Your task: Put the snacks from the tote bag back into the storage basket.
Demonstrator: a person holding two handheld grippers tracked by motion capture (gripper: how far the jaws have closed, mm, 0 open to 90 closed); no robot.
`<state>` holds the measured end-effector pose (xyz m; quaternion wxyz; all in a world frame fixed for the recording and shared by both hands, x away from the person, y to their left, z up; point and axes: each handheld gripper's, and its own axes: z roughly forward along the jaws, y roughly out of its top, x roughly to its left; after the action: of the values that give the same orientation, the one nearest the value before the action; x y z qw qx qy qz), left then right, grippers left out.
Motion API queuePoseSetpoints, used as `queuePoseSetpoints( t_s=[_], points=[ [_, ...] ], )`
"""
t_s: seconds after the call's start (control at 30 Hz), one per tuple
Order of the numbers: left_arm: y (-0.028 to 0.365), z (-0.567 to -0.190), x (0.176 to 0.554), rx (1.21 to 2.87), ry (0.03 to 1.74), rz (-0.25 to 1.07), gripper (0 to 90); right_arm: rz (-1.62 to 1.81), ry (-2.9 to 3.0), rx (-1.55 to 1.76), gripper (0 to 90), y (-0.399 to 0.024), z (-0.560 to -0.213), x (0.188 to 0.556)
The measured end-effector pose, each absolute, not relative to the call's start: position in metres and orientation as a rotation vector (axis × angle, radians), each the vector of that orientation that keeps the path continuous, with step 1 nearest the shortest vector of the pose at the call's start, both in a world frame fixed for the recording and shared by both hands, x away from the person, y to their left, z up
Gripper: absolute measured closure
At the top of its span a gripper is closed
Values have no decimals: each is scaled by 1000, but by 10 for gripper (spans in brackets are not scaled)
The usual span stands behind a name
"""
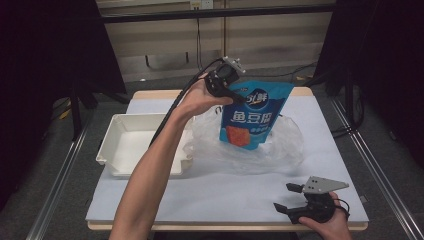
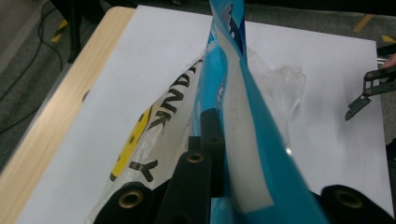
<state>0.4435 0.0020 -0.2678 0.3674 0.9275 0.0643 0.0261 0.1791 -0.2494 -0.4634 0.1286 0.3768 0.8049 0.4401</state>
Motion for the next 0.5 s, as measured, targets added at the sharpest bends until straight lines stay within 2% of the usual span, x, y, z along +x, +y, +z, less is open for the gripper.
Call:
queuePoseSetpoints(
  t_s=[0.37, 0.5],
  points=[
    [7, -241, 438, 2338, 123, 111, 900, 1282, 2348, 1092, 202, -248, -464, 179],
    [12, -232, 441, 2334, 174, 144, 900, 1287, 2347, 1092, 199, -249, -464, 180]
  ],
)
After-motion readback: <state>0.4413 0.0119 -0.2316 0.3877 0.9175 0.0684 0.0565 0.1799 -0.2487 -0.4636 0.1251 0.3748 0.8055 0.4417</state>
